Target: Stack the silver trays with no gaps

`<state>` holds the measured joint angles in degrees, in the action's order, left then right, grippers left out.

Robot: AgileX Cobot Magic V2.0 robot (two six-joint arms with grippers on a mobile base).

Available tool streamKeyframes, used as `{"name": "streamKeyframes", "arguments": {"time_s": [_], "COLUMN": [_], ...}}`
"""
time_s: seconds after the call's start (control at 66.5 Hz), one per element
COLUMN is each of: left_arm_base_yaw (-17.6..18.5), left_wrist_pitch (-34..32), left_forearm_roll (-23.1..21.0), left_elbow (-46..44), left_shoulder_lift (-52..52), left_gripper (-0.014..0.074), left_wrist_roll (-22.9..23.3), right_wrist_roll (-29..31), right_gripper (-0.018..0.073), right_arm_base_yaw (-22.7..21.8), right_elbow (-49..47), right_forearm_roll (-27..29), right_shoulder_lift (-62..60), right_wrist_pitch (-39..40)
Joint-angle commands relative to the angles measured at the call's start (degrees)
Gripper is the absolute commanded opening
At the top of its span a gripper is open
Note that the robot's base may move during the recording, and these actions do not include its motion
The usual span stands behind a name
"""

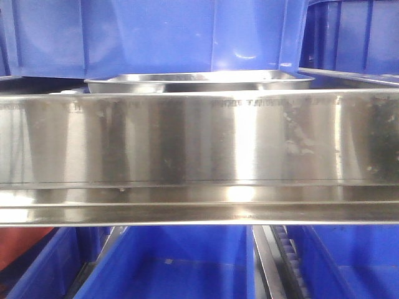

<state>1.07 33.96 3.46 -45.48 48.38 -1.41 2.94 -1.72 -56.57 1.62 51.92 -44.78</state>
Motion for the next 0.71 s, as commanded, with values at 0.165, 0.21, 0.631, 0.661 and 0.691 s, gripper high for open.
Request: {"name": "streamKeyframes", "arguments": {"time_s": [0.165, 0.21, 0.631, 0.661, 0.691], "left_arm_base_yaw": [-0.09, -0.09, 13.05, 14.44, 15.8], "left_wrist_pitch": [-7.8, -7.85, -0.44, 0.92, 1.95], "left_forearm_roll": [-1.61, -3.85, 9.36, 12.59, 14.83], "left_elbow": [-0.46, -0.57, -12.55, -13.63, -14.73], "left_shoulder_lift": [7.67, 9.33, 22.78, 23.77, 24.66], "left_gripper": [0.0004, 0.0, -0.0016, -0.0016, -0.0016], "left_wrist_roll": [0.33, 0.33, 25.15, 28.0, 30.85], "right_wrist_roll": [0.03, 0.03, -22.42, -25.34, -26.97], "right_gripper": [-0.0018, -0.0017, -0.0001, -0.0001, -0.0001], "right_arm_base_yaw": [0.04, 0.04, 13.36, 14.75, 16.11], "right_elbow": [-0.54, -0.54, -2.3, -3.24, -4.64], "right_forearm_roll": [1.2, 2.95, -2.09, -4.71, -6.61], "right_shoulder_lift": [5.9, 7.19, 18.34, 19.57, 20.63], "right_wrist_pitch": [6.86, 6.71, 6.89, 5.94, 5.04]}}
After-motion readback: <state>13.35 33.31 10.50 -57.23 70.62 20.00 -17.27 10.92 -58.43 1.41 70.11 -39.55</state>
